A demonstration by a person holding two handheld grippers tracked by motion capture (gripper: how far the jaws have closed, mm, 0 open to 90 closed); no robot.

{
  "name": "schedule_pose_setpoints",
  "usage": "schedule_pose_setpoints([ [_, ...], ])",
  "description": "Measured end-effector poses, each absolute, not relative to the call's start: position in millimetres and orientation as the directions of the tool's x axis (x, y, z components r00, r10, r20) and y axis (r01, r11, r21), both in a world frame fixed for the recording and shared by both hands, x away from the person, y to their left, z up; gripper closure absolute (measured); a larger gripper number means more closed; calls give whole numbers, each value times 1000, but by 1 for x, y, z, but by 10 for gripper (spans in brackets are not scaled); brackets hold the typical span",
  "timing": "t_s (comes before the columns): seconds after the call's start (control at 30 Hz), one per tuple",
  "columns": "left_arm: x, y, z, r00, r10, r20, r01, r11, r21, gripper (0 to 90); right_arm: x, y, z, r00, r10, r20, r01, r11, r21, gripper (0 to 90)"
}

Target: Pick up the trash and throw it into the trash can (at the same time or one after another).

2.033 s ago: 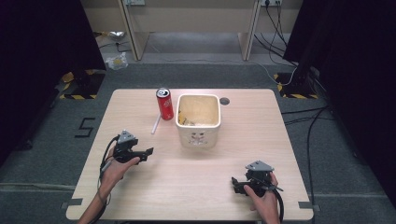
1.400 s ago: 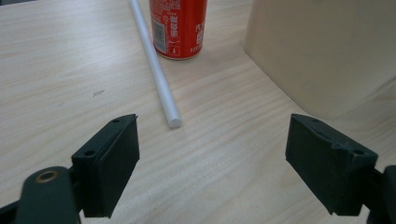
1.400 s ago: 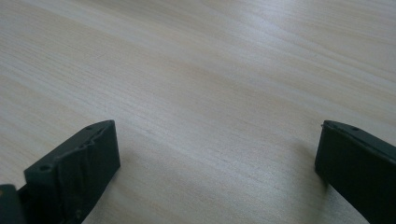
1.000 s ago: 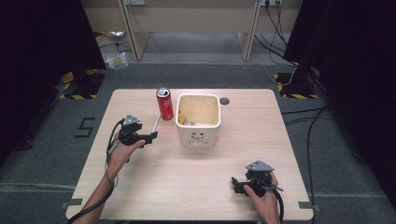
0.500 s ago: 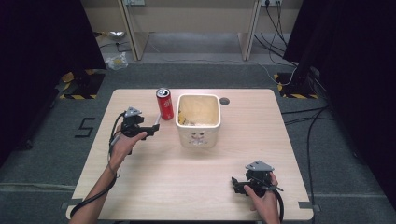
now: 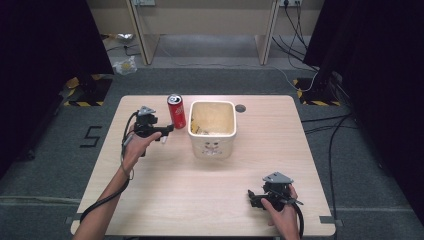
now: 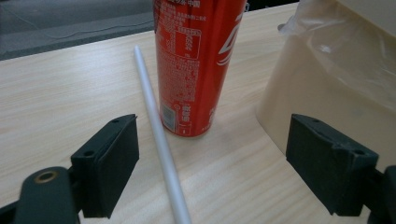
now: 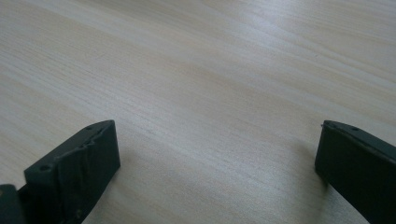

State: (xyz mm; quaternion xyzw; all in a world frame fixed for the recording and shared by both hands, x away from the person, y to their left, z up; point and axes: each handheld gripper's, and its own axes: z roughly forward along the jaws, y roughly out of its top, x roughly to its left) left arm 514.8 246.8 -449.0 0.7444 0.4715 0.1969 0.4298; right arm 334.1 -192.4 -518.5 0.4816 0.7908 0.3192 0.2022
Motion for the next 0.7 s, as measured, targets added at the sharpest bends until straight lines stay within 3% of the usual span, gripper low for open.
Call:
schedule_pose_setpoints([
  [0.7, 551, 224, -440, 472, 879, -68, 520, -215, 827, 174, 334, -192, -518, -456, 890, -12, 633, 334, 698, 2],
])
